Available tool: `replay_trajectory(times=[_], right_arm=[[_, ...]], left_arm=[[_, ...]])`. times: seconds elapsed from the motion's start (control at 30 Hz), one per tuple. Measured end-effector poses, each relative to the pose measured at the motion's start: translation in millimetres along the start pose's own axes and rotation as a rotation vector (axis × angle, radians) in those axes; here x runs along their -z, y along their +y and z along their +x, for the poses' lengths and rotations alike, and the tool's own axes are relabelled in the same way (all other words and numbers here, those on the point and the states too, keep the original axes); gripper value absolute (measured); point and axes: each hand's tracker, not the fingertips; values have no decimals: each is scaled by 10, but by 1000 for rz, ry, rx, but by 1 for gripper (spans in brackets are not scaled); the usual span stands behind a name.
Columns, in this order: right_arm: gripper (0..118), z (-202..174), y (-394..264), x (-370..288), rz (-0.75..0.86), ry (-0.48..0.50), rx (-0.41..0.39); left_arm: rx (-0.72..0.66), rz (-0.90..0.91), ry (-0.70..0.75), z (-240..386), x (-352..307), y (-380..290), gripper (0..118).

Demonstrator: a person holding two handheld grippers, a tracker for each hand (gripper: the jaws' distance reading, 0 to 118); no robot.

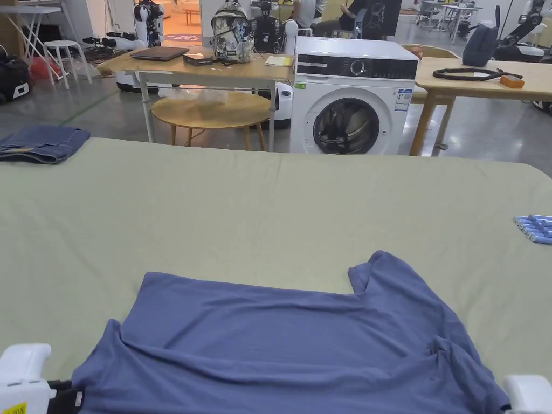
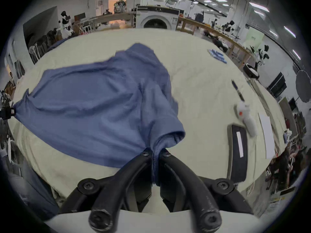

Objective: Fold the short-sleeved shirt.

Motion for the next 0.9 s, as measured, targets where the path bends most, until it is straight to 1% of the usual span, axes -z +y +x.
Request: replay_trajectory(times=[0.17, 0.3, 0.37, 0.4, 0.43, 0.47, 0.5, 0.53, 0.57, 0.63, 0.7, 0.77, 0.83, 0.9], right_arm=[[5, 20, -237, 391, -7, -9, -13], [7, 22, -254, 372, 33, -17, -34], [21, 40, -224, 332, 43, -41, -51], [30, 55, -187, 302, 41, -57, -55], [47, 54, -180, 236, 45, -74, -51], [58, 75, -141, 164, 57, -82, -41], [63, 102, -87, 76, 97, -79, -19], [63, 115, -43, 12, 138, -66, -6], [63, 76, -21, -99, 180, -56, 2], [65, 19, 92, -233, 239, -66, -8], [65, -99, 166, -362, 324, -80, -5], [65, -204, 236, -440, 457, -66, 13], [65, -367, 291, -503, 550, -67, 33], [65, -493, 333, -541, 643, -45, 58]], left_arm=[[-5, -71, 30, -42, 305, -268, 0], [-6, -63, 44, -16, 410, -318, 0], [-10, -59, 44, 39, 342, -262, 0], [-9, -60, 43, 55, 321, -239, 0], [-9, -60, 41, 72, 284, -209, 0], [-7, -46, 40, 93, 237, -181, 0], [-7, -26, 43, 89, 244, -153, 5], [-8, 0, 49, 115, 204, -120, 13], [-6, 50, 61, 151, 149, -68, 17], [-3, 120, 49, 202, 49, 0, 26], [-2, 196, 39, 289, -44, 109, 26], [23, 308, 33, 333, -104, 243, 26], [49, 398, 57, 435, -162, 347, 26], [66, 491, 88, 553, -191, 427, 26]])
